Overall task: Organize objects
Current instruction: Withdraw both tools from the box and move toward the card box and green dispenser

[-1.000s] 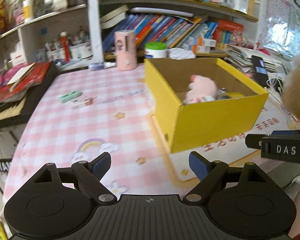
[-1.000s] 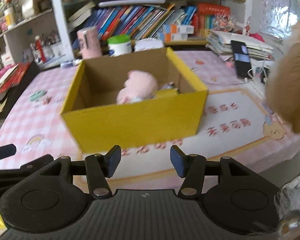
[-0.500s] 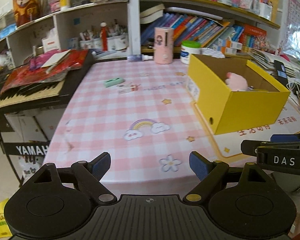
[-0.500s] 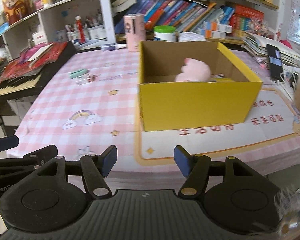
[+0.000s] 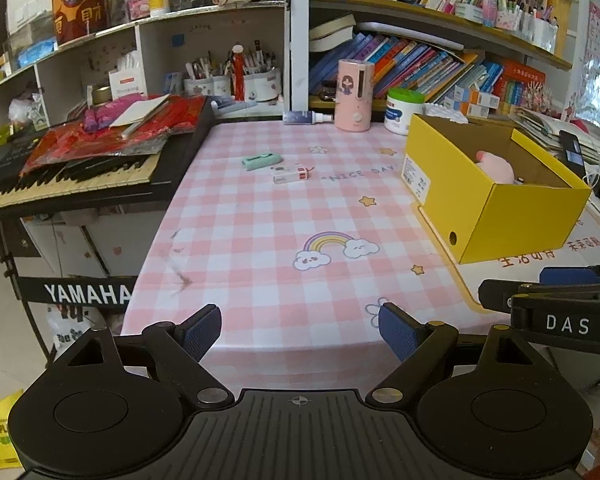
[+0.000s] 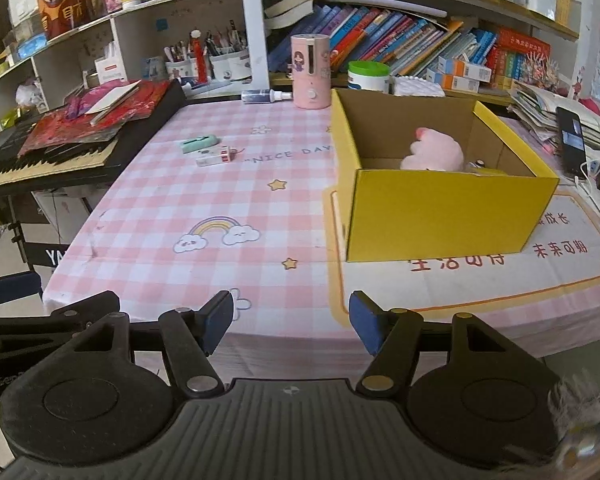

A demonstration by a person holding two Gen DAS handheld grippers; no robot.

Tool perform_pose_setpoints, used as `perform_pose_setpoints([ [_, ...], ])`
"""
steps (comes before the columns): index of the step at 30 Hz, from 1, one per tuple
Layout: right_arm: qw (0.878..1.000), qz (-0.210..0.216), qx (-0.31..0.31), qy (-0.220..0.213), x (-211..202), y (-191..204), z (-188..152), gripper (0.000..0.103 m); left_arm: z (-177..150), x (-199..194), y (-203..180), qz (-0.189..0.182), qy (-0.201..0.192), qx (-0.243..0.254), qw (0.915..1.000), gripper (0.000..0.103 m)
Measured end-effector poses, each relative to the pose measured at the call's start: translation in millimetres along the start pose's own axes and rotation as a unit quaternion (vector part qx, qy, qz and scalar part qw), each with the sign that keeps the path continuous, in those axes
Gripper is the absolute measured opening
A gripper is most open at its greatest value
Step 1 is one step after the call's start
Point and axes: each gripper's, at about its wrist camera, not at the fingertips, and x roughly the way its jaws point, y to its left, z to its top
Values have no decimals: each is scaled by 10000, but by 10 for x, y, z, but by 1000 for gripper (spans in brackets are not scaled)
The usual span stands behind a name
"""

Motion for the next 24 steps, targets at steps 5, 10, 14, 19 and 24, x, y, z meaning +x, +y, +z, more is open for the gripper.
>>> perform_pose_setpoints([
  [5,10000,15,-55,62,18,101,-9,62,-17,25,77,-4,47,-60,10000,88],
  [10,9997,90,-182,111,112,178,37,62,6,106,149,79,107,-169,9998,88],
  [14,9994,181,-269,135,240,218,123,62,73,216,196,194,134,-215,9995,88],
  [19,9986,339,-363,205,474,256,307,62,230,405,240,375,180,-253,9988,88],
  [24,9971,522,-529,145,722,283,571,62,453,662,262,544,240,-358,9976,88],
])
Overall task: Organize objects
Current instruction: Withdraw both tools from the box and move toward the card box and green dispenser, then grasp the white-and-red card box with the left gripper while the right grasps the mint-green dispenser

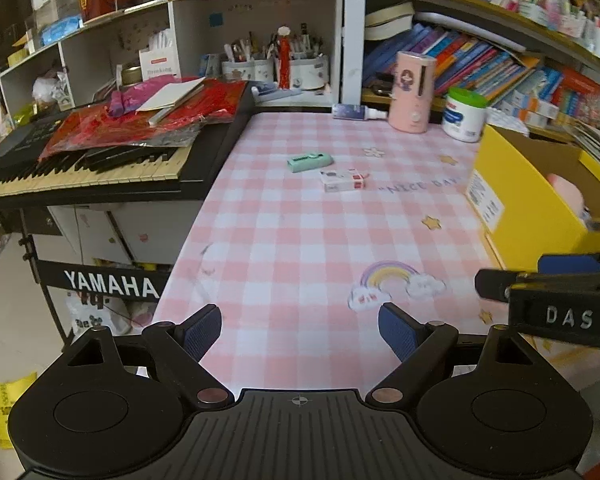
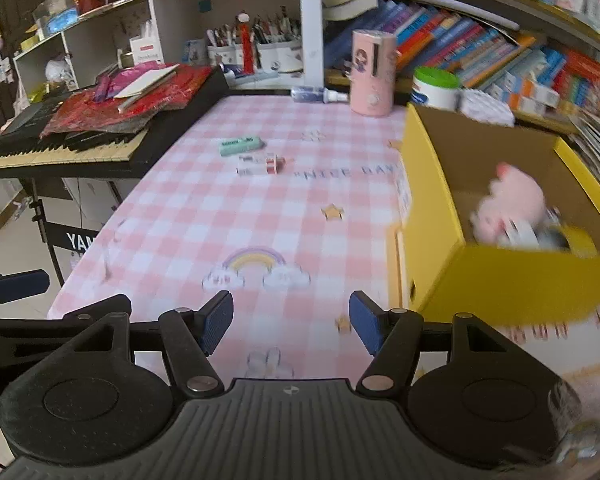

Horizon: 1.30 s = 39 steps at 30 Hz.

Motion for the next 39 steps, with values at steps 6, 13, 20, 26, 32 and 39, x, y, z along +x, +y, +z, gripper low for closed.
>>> perform_pose_setpoints([
  [6,9991,204,-24,-380,223,-163,407,62,316,294,-28,94,105,-174,9997,88],
  [13,9978,331,153,-552,529,-447,940,62,641,751,-175,196,163,-105,9996,88],
  [20,9972,309,39,-680,844,-586,1387,62,901,1318,-400,99,161,-91,9998,86],
  [26,9971,219,-27,-728,1050,-621,1595,62,1067,1820,-536,171,178,-79,9997,80],
  [32,9967,36,-154,-795,1162,-664,1663,62,1176,2227,-581,163,272,-232,9992,70],
  [39,9970,-56,-210,-741,1272,-680,1694,62,1211,2380,-589,155,221,-295,9992,52],
])
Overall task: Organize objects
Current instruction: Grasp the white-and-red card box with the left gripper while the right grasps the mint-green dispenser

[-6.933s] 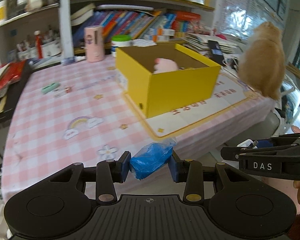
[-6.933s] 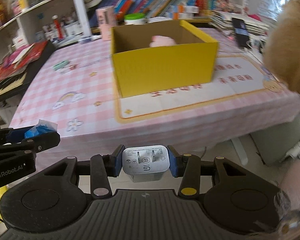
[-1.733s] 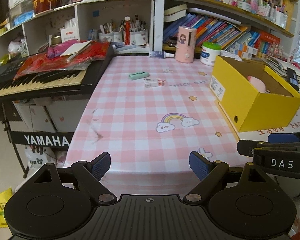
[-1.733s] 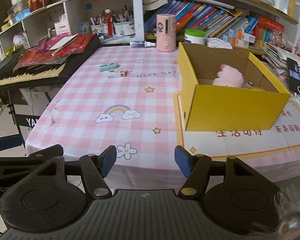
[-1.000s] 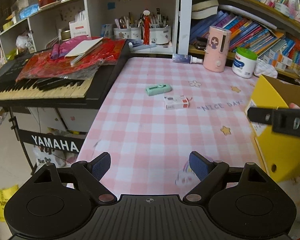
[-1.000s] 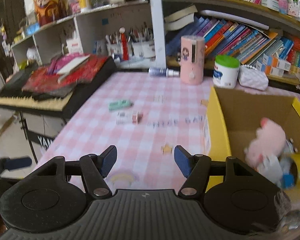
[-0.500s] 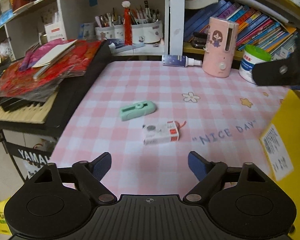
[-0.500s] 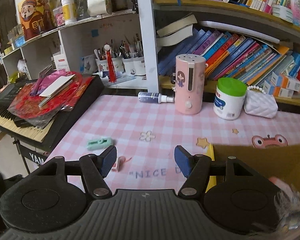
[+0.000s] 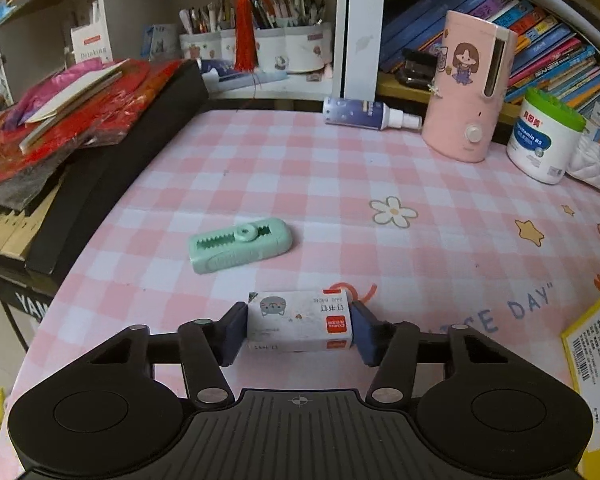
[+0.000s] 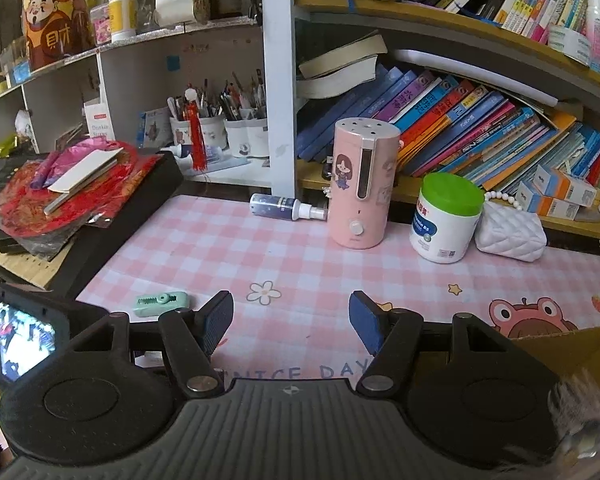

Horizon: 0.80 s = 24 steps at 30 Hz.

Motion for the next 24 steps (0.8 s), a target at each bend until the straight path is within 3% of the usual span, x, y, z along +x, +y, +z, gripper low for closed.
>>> perform_pose_setpoints([
  [6,9997,175,-183,55,93,124,22,63,-56,-277,223,-112,-112,-204,9997,52],
  [11,9982,477,-304,199,301,320,66,66,-272,-671,569,20,-6,-442,9990,52],
  [15,9910,926,-502,829,658,617,98,73,-470,-983,837,156,95,-742,9971,52],
  [18,9879,1018,-833,824,884,916,71,80,-574,-1173,962,297,89,-869,9957,52],
  [24,9858,984,-1120,778,1427,1243,-12,81,-662,-1428,1095,496,9,-1118,9925,52],
])
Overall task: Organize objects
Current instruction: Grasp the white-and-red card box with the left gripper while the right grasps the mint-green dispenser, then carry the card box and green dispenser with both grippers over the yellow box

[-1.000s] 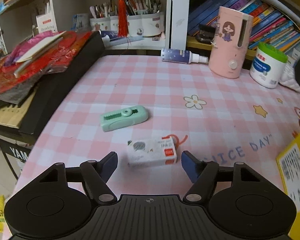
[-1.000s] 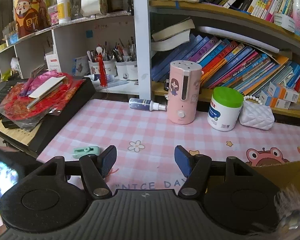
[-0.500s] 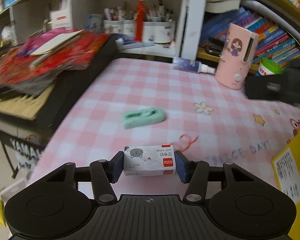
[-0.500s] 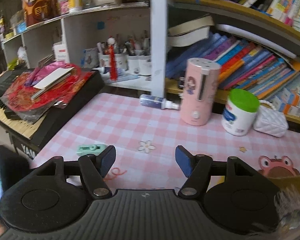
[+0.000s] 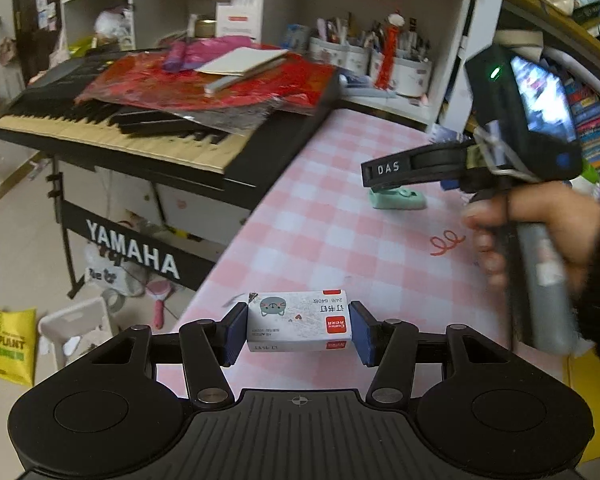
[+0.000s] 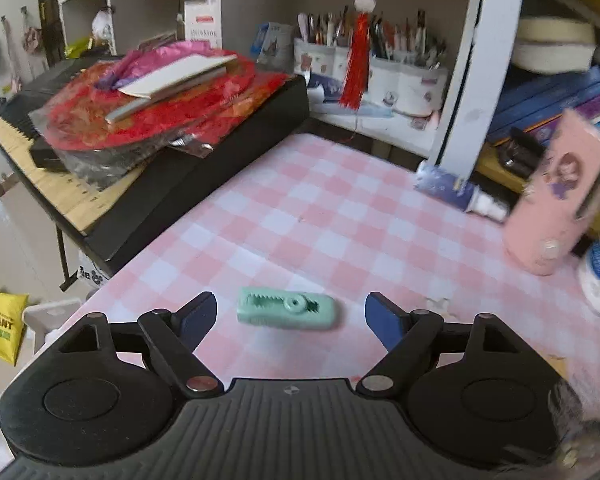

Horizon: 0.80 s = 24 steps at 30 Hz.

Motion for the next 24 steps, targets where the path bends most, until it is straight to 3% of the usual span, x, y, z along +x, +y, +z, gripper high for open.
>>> perform_pose_setpoints([
  [5,9999,43,152,65,299,-42,-8,77,-39,-90,136,156,12,-217,9996,52],
  [8,9995,69,234,210,383,-64,-41,67,-51,-118,167,181,0,-261,9995,52],
  [12,9995,71,257,150,339,-80,-93,66,-38,-182,167,121,-103,-217,9996,52],
  [16,9993,57,379,-5,40,-122,-109,66,-25,-272,159,-31,-248,-167,9995,52],
  [24,9984,3,492,-284,-1013,-126,-351,66,-54,-539,96,-507,-543,11,9972,52],
])
